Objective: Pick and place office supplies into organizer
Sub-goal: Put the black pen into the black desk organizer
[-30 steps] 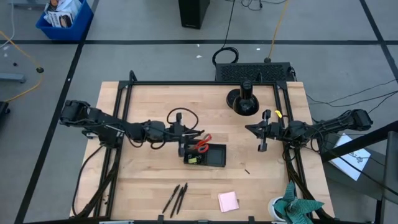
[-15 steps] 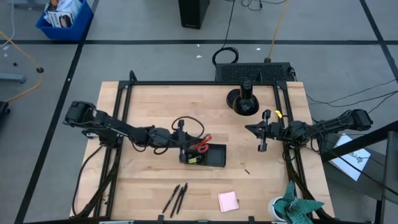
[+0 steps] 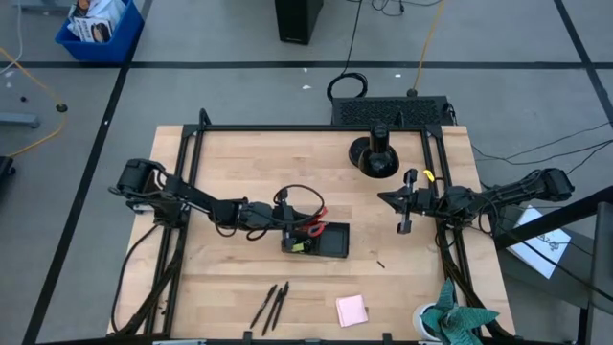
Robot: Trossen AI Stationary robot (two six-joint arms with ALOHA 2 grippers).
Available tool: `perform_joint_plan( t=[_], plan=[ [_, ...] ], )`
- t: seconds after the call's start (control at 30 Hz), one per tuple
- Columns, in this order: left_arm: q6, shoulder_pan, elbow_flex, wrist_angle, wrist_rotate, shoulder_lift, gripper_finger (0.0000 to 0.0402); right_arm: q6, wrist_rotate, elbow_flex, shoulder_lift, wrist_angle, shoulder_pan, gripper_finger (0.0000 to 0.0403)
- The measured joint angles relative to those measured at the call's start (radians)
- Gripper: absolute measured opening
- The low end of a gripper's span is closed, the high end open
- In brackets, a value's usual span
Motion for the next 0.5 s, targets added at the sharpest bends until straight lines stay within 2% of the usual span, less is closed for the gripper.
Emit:
perform_joint_plan(
  t=[0.13,0.5],
  plan=[
    [0.002,0.000,0.000,-0.007,-0.001,0.000,0.0010,0.004,0.000,0.000,0.000,-0.005,0.000,0.0000],
    [-0.015,0.000,0.000,-0.012,-0.016,0.000,0.0092,0.011,0.000,0.000,0.000,-0.013,0.000,0.0000]
  ],
)
